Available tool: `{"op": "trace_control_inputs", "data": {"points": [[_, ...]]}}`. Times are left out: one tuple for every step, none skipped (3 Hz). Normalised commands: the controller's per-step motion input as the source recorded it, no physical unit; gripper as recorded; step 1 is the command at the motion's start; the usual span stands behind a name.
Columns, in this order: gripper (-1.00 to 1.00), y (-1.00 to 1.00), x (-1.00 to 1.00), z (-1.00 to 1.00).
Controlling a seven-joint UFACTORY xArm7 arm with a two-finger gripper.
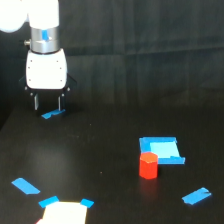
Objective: Pick up the red object from the table
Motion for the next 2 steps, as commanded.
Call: {"op": "trace_control_inputs", "data": {"points": [[-1.0,-0.28,0.36,-0.88],[1.0,0.69,0.47,-0.42]]}}
